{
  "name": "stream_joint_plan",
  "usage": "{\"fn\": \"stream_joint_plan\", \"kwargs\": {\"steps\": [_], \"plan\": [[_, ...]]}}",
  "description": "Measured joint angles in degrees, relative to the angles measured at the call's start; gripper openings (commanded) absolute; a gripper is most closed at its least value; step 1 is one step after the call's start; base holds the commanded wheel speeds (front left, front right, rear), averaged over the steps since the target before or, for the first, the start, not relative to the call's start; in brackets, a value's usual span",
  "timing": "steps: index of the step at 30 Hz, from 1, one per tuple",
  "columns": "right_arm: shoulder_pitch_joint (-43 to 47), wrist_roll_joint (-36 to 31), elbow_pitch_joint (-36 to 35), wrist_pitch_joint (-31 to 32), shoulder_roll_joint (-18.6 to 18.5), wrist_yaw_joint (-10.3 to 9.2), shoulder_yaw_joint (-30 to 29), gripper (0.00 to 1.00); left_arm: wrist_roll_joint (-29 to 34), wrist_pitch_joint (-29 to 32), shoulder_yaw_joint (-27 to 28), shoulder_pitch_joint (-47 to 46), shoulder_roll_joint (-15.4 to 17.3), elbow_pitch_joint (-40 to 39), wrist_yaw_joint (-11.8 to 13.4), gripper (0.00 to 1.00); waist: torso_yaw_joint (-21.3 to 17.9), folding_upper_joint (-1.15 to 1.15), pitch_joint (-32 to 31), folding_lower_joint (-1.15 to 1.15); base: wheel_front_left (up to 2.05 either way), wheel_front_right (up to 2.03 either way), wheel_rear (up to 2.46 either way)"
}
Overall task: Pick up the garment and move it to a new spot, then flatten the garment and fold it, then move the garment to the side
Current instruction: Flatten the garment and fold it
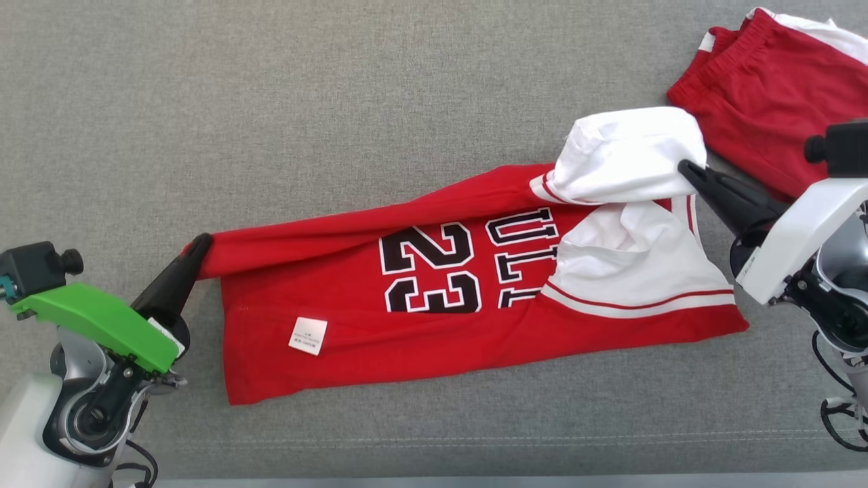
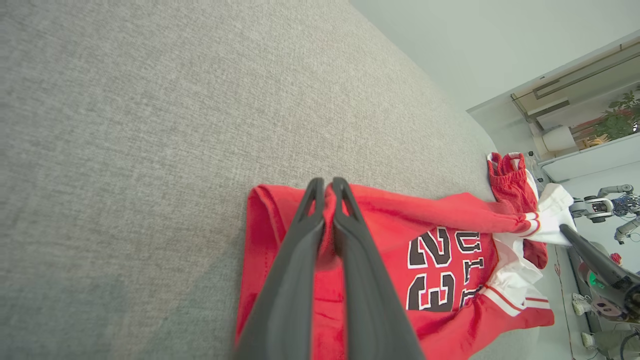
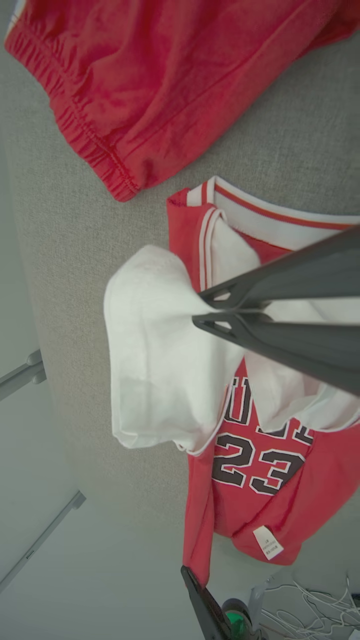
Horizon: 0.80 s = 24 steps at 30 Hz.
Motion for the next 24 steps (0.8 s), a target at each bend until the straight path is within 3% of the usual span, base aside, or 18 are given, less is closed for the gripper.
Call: {"fn": "stream_joint_plan", "kwargs": {"steps": [24], "plan": [[7.36, 0.97, -5.75, -0.34, -1.54, -1.56, -0.67, 0.0, -1.45, -1.35, 0.15, 8.22, 1.32, -3.99, 0.05, 0.0, -1.14, 0.0, -2.47, 0.0, 0.0, 0.0, 0.0]]}}
